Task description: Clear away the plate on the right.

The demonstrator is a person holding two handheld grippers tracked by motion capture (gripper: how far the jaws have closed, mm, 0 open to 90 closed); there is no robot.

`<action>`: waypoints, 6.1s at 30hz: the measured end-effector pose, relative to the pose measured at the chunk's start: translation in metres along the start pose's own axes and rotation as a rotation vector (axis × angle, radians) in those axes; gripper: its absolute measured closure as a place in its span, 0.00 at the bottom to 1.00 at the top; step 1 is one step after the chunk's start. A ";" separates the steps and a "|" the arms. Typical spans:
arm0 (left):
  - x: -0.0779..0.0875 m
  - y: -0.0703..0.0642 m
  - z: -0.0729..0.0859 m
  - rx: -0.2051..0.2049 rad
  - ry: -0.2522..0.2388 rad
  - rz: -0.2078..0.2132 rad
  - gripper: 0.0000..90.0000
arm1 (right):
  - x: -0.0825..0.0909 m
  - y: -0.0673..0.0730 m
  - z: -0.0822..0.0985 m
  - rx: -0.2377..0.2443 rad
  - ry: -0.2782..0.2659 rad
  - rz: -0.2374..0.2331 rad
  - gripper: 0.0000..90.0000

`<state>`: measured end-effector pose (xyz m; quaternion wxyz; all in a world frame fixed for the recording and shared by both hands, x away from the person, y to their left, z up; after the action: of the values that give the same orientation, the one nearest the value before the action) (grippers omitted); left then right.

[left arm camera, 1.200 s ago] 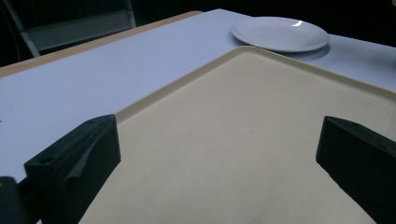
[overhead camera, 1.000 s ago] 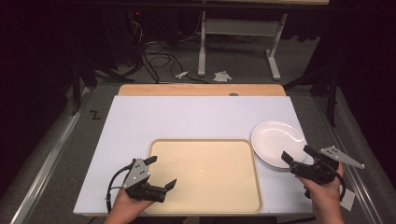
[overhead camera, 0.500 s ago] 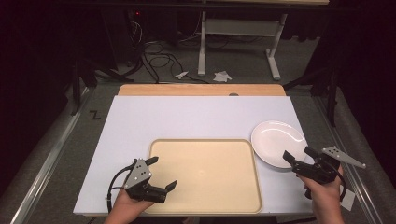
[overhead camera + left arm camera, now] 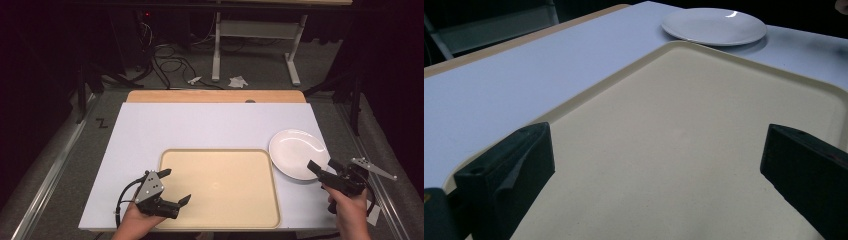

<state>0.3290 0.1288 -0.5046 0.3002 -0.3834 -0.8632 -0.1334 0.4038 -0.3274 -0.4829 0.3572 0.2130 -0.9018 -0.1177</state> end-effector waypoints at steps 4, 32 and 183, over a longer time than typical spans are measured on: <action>0.000 0.000 0.000 -0.002 -0.001 -0.003 0.02 | -0.001 -0.001 0.001 -0.017 0.011 -0.012 0.00; 0.002 0.000 -0.001 -0.005 -0.008 -0.001 0.02 | -0.012 -0.019 0.016 -0.254 0.105 -0.115 0.01; 0.004 -0.003 -0.003 -0.026 -0.024 0.000 0.03 | -0.004 -0.063 0.018 -0.705 0.028 -0.209 0.99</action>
<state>0.3259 0.1273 -0.5001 0.2848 -0.3887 -0.8650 -0.1400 0.4131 -0.3803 -0.5210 0.4070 0.1697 -0.7742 -0.4540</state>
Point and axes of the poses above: each handheld gripper's, and its own axes: x roughly backward along the jaws, z roughly out of its underside, y roughly to its left, the point moved 7 cm from there along -x, roughly forward along the jaws, and after that the axes turned 15 degrees about y, right-handed, at the moved point
